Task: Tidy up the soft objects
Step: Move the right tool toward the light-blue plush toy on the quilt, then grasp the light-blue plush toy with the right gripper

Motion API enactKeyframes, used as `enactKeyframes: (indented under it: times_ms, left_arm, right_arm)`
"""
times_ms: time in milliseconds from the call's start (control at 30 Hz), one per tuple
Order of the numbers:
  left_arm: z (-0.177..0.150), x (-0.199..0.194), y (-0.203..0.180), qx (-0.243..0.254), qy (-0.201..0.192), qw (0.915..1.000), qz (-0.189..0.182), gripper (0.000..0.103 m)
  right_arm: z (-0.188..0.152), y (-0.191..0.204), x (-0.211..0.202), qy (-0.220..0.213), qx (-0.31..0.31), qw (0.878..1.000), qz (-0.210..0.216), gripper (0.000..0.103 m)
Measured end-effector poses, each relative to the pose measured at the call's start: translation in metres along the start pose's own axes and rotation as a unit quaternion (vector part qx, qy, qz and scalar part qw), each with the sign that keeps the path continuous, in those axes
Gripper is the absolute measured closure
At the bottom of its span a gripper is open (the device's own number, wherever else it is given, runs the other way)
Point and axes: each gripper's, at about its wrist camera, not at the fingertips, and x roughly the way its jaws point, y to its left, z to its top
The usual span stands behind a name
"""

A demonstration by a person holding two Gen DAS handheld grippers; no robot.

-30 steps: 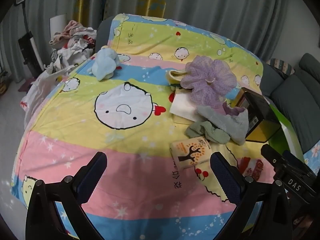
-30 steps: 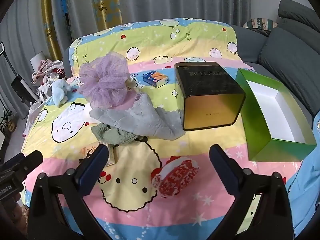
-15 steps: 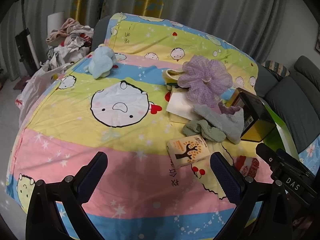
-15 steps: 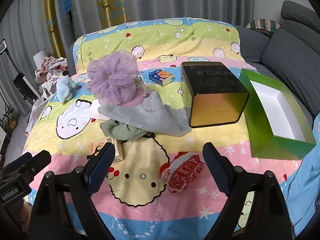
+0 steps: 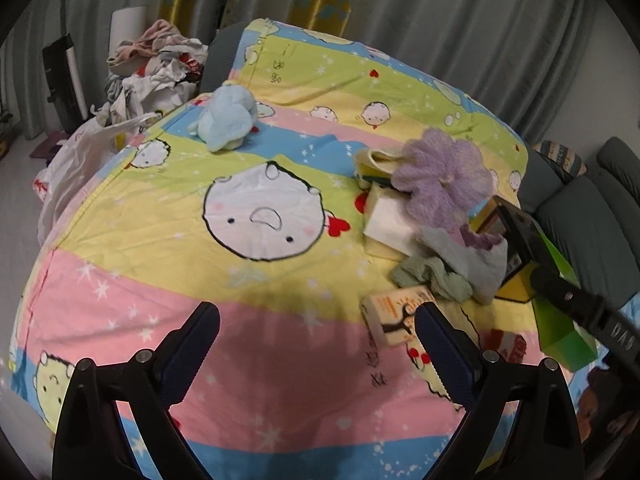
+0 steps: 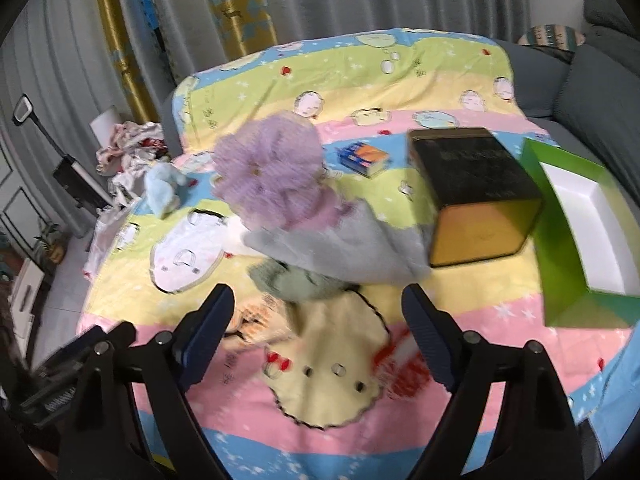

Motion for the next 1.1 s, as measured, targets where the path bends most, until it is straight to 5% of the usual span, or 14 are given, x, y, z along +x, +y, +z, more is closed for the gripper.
enactKeyframes:
  times_ms: [167,333,500,633,867,1100]
  left_arm:
    - [0.022,0.0,0.006,-0.006,-0.018,0.9998,-0.012,0.006]
    - [0.051,0.004,0.029,-0.025,-0.047,0.9984,0.018,0.006]
    - [0.072,0.033,0.074,-0.07,-0.039,0.9952,0.055,0.006]
    - [0.079,0.057,0.115,-0.106,-0.018,0.991,0.079,0.018]
    - [0.067,0.069,0.155,-0.172,0.0,0.9818,0.079,0.018]
    - [0.064,0.072,0.164,-0.176,0.005,0.977,0.12,0.018]
  right_arm:
    - [0.031,0.013,0.01,0.006,0.01,1.0,0.022,0.016]
    - [0.073,0.063,0.027,0.03,-0.037,0.995,0.088,0.015]
    - [0.107,0.135,0.084,0.076,-0.057,0.986,0.139,0.016]
    - [0.127,0.196,0.154,0.142,-0.059,0.974,0.167,0.013]
    - [0.153,0.264,0.252,0.168,-0.092,0.973,0.126,0.004]
    - [0.154,0.279,0.316,0.181,-0.102,0.975,0.085,0.006]
